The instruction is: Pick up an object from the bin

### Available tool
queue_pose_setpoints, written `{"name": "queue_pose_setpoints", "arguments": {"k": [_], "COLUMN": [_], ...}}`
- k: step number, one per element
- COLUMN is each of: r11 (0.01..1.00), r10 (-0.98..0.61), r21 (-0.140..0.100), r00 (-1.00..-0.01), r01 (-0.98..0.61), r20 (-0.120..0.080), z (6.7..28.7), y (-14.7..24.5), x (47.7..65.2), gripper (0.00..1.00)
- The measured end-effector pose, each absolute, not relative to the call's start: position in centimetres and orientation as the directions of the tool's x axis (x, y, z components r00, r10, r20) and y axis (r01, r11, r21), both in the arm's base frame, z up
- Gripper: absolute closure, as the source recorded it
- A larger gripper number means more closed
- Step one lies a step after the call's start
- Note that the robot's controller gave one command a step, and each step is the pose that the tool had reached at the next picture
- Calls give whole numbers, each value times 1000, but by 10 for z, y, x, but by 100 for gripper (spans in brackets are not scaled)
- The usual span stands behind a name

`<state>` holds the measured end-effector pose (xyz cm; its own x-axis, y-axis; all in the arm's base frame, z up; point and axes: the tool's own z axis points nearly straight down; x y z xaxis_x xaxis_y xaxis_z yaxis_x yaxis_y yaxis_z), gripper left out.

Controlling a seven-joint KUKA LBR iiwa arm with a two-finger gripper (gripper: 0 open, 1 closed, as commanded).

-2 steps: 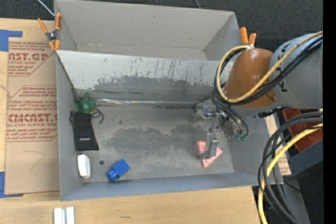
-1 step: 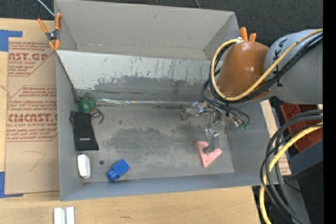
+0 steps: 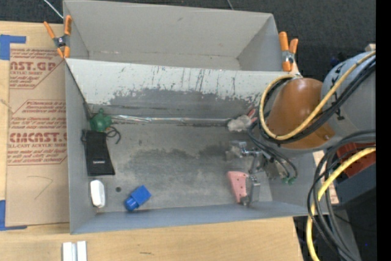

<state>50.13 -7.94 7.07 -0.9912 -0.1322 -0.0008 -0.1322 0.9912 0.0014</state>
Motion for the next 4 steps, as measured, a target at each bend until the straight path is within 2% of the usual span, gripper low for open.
{"name": "queue_pose_setpoints", "arguments": {"k": [1,2,3,4], "r11": [793,793,705,764], "r10": [-610,-610,-709,-646], "r21": [-4,-4,-8,-3], "r00": [-793,-793,-705,-764], "r01": [-610,-610,-709,-646], "r20": [-8,-8,-11,-11], "z": [75,75,105,70], "y": [-92,-92,-109,-71], "x": [495,495,507,507], "gripper": [100,100,100,100]}}
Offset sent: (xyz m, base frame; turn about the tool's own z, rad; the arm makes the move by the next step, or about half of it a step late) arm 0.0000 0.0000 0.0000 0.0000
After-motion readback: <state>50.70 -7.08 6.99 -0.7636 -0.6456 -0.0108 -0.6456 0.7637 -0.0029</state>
